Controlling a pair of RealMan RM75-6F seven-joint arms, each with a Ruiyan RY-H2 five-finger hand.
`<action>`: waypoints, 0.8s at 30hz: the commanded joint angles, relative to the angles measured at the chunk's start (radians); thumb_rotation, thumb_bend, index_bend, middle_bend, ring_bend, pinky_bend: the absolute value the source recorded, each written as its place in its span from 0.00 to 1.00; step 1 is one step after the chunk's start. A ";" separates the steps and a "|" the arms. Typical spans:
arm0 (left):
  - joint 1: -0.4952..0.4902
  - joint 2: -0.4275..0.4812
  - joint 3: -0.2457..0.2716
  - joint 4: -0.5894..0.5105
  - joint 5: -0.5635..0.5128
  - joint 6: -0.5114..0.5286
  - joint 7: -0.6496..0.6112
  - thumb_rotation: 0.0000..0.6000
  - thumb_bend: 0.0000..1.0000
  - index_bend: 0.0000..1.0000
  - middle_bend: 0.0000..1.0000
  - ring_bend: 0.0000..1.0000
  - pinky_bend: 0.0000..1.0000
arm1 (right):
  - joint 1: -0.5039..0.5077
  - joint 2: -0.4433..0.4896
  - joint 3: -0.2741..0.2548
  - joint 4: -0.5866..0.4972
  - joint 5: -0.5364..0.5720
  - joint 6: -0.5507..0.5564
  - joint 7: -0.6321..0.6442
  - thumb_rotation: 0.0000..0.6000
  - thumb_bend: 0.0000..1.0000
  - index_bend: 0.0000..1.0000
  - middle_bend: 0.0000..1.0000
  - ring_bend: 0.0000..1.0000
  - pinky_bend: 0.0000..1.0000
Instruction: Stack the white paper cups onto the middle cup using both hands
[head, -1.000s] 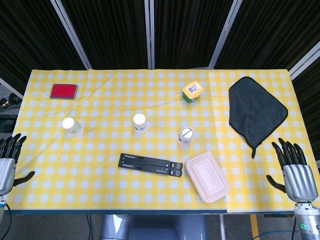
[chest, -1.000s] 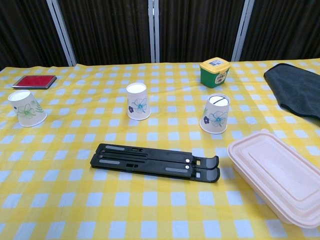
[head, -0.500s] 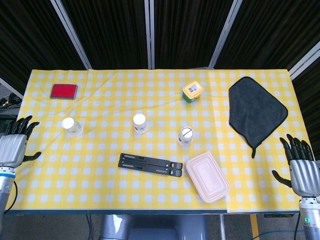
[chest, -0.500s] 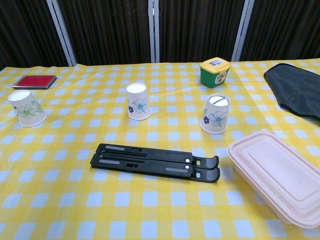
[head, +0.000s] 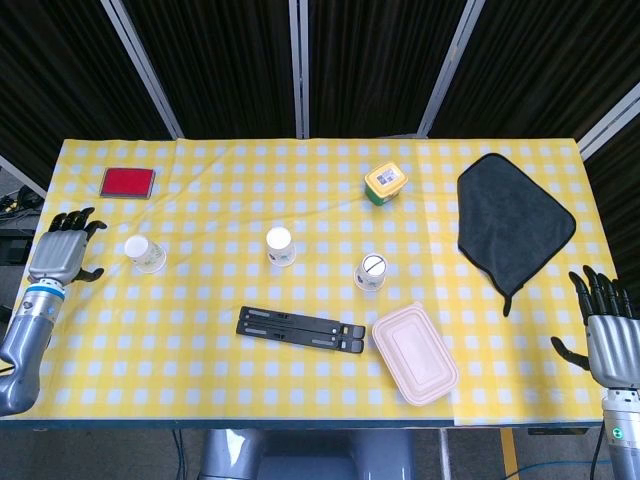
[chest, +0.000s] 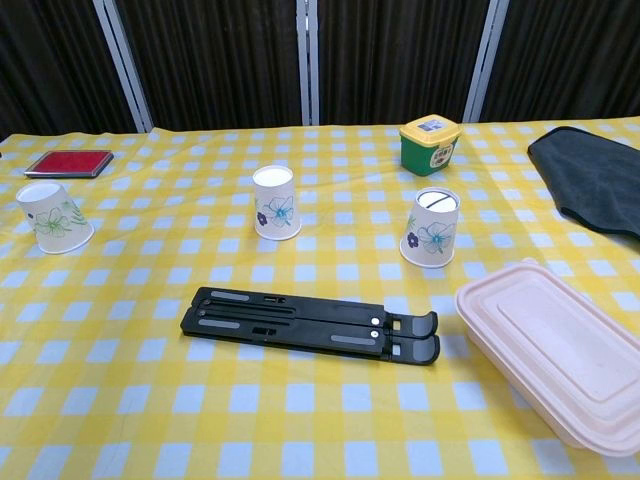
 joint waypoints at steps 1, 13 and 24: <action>-0.038 -0.026 -0.006 0.040 -0.017 -0.050 -0.027 1.00 0.31 0.21 0.00 0.00 0.00 | 0.001 -0.001 0.002 0.003 0.005 -0.003 0.001 1.00 0.08 0.00 0.00 0.00 0.00; -0.106 -0.093 0.009 0.117 -0.025 -0.118 -0.048 1.00 0.31 0.25 0.00 0.00 0.00 | 0.000 -0.005 0.006 0.014 0.016 -0.002 0.003 1.00 0.08 0.00 0.00 0.00 0.00; -0.131 -0.102 0.025 0.100 -0.013 -0.117 -0.053 1.00 0.45 0.42 0.00 0.00 0.00 | -0.003 -0.001 0.007 0.009 0.018 0.003 0.005 1.00 0.08 0.00 0.00 0.00 0.00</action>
